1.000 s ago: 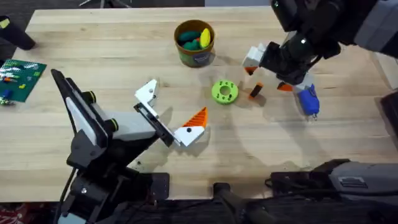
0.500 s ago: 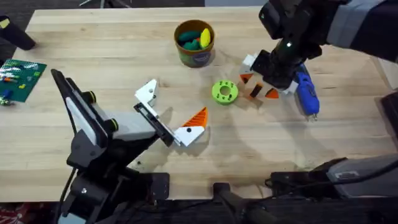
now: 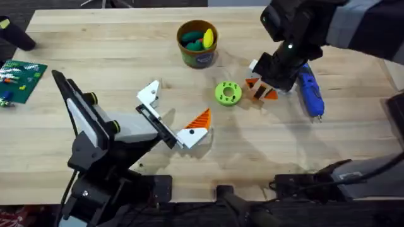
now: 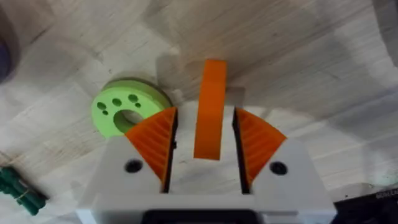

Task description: Pick up the gripper from the table and insert it into the empty holder that is missing its gripper. Then pick up a screw, insert it into the mounting hole, and use the screwdriver to tighten it. Finally, clean up the table by picking up the vegetable and placing it into the bucket.

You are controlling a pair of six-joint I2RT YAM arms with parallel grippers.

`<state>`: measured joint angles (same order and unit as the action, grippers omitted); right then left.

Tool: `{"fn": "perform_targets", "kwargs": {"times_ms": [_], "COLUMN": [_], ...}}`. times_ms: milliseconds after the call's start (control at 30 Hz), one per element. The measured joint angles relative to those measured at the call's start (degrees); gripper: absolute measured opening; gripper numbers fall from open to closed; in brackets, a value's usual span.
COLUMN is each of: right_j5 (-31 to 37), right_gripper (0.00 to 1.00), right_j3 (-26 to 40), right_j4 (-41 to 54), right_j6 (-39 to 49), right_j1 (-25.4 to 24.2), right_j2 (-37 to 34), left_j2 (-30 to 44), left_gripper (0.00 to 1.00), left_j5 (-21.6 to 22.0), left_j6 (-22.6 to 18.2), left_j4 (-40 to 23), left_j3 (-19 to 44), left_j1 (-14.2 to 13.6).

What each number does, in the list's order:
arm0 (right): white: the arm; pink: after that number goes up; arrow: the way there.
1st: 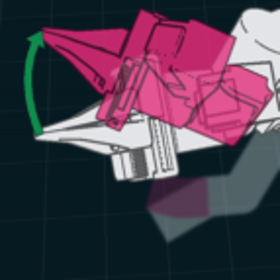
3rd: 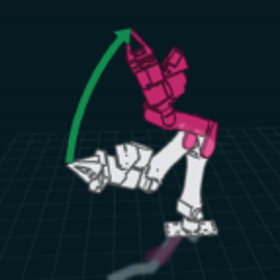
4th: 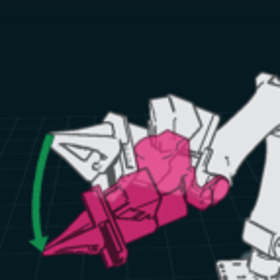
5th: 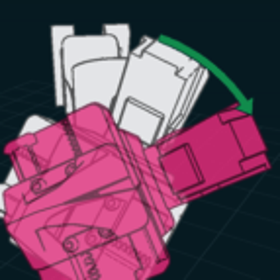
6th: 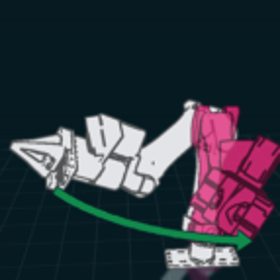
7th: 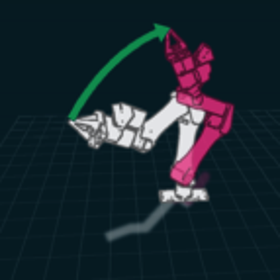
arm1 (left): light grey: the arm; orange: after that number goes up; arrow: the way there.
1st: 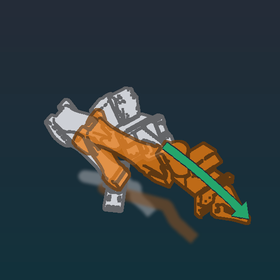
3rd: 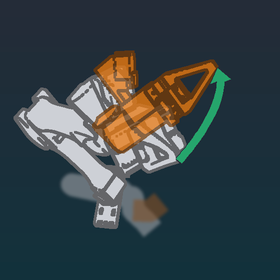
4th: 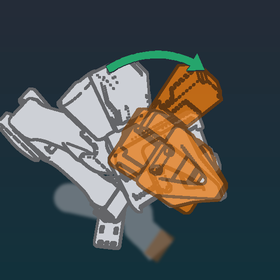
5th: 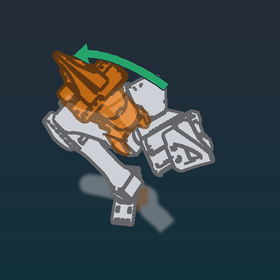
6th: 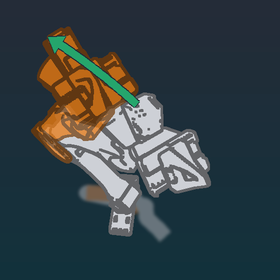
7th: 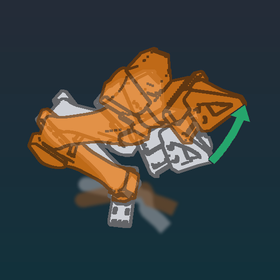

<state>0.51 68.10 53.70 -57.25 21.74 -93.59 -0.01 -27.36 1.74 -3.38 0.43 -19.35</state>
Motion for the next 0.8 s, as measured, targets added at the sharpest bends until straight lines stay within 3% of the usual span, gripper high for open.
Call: {"fn": "perform_targets", "kwargs": {"times_ms": [67,200,300,333,500,800], "right_j5": [0.4,1.5,1.8,2.1,2.0,-1.5], "right_gripper": [0.512,0.349,0.050,0.021,0.021,0.021], "right_j3": [0.0,0.0,0.0,0.0,1.6,12.6], "right_j4": [-0.1,-0.1,-0.1,-0.1,2.1,10.9], "right_j6": [0.0,0.1,0.0,0.4,3.1,13.1], "right_j1": [0.0,0.0,0.0,0.0,0.0,0.0], "right_j2": [-0.3,-0.4,-0.4,-0.3,0.3,8.6], "left_j2": [0.0,0.0,0.0,0.0,0.0,0.0], "left_gripper": [0.983,0.983,0.983,0.983,0.983,0.983], "left_j5": [0.0,0.0,0.0,0.0,0.0,0.0], "left_j6": [0.0,0.0,0.0,0.0,0.0,0.0], "left_j4": [0.0,0.0,0.0,0.0,0.0,0.0], "left_j3": [0.0,0.0,0.0,0.0,0.0,0.0], "left_j1": [0.0,0.0,0.0,0.0,0.0,0.0]}}
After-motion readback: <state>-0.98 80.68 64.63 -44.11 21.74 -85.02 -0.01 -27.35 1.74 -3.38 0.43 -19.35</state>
